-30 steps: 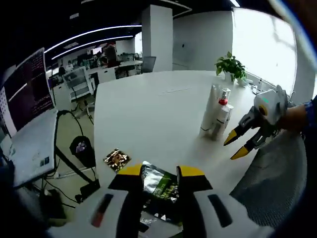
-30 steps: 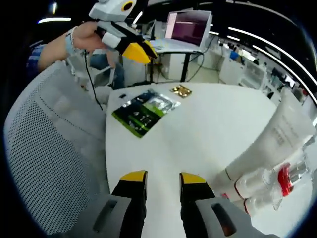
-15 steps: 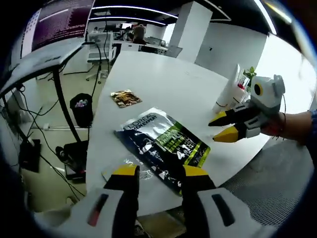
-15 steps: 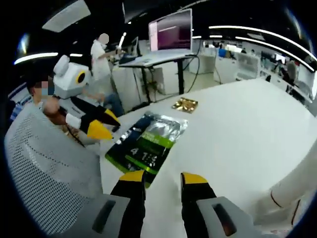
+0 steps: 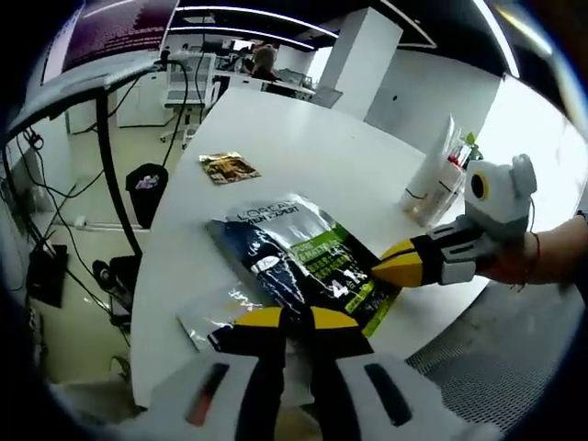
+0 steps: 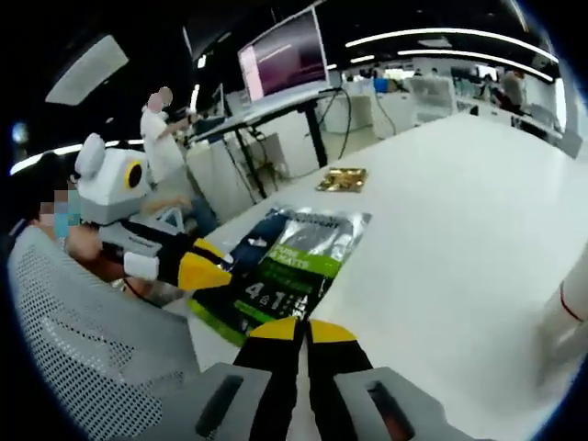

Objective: Arrange the skincare products in the storage area until every visible bottle or jar stands upright without overlapping.

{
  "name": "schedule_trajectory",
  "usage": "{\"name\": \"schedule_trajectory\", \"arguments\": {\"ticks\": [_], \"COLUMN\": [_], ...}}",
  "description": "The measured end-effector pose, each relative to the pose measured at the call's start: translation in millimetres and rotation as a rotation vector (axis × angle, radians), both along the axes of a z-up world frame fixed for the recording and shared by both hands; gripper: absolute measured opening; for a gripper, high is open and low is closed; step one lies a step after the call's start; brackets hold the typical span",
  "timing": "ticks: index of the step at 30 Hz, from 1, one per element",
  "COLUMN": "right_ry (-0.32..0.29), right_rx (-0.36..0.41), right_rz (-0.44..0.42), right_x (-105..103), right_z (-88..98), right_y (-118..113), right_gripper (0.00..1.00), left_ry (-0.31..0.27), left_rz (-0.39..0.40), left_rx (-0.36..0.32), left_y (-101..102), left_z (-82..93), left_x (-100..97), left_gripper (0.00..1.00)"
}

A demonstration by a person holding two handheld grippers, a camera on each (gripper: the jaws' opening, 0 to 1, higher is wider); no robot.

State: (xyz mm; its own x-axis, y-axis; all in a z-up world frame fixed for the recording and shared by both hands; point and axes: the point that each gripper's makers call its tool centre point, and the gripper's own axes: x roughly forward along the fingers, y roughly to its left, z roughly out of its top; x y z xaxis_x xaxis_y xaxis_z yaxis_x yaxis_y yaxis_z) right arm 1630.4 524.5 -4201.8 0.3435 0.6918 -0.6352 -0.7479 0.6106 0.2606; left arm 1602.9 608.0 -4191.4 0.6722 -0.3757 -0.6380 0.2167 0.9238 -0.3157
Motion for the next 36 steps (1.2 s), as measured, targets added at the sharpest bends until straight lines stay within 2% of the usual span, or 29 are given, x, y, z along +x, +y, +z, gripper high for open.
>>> {"name": "schedule_trajectory", "arguments": {"ticks": [2,5,8,10,11,13,16,19,22,25,28,31,34,36], "right_ry": [0.009,0.008,0.033,0.062,0.076,0.167,0.254,0.257,0.187,0.158,-0.002,-0.064,-0.075,-0.094], "right_rx": [-0.016,-0.077,-0.052,0.025,0.064,0.19,0.326,0.43,0.449,0.433,0.338,0.377,0.441,0.43], "right_rz": [0.002,0.034,0.031,-0.012,-0.034,-0.054,-0.059,-0.063,-0.08,-0.088,-0.07,-0.09,-0.121,-0.146], "right_x": [-0.9,-5.1,-9.5,-4.6,-2.2,-0.9,-1.3,0.1,3.4,1.8,9.7,15.2,22.1,29.9], "right_z": [-0.6,0.9,7.0,22.7,30.5,56.6,83.6,105.4,117.3,132.5,143.0,157.7,168.3,167.2], "right_y": [1.5,-0.7,0.5,0.0,-0.2,-1.5,-5.9,-11.9,-18.0,-24.1,-37.4,-43.9,-49.1,-53.1], "right_gripper": [0.0,0.0,0.0,0.0,0.0,0.0,0.0,0.0,0.0,0.0,0.0,0.0,0.0,0.0], "left_ry": [0.002,-0.007,-0.035,-0.119,-0.136,-0.172,-0.253,-0.314,-0.335,-0.309,-0.27,-0.246,-0.205,-0.124], "left_rz": [0.004,-0.012,-0.003,0.01,0.01,0.011,-0.007,-0.039,-0.105,-0.151,-0.152,-0.136,-0.074,-0.039], "left_rx": [0.002,0.063,0.086,0.044,0.029,-0.002,-0.065,-0.119,-0.218,-0.146,-0.226,-0.305,-0.343,-0.325], "left_y": [0.3,0.6,4.0,5.6,5.6,5.6,0.4,-9.8,-31.8,-36.7,-46.1,-54.5,-61.0,-66.5], "left_z": [0.4,0.7,7.1,26.7,32.0,42.4,66.8,85.5,103.8,105.2,125.3,149.4,163.1,161.1], "left_x": [1.1,2.1,3.3,8.6,9.7,12.0,16.7,21.0,21.4,24.4,28.9,40.2,55.7,63.9], "left_gripper": [0.0,0.0,0.0,0.0,0.0,0.0,0.0,0.0,0.0,0.0,0.0,0.0,0.03,0.02]}}
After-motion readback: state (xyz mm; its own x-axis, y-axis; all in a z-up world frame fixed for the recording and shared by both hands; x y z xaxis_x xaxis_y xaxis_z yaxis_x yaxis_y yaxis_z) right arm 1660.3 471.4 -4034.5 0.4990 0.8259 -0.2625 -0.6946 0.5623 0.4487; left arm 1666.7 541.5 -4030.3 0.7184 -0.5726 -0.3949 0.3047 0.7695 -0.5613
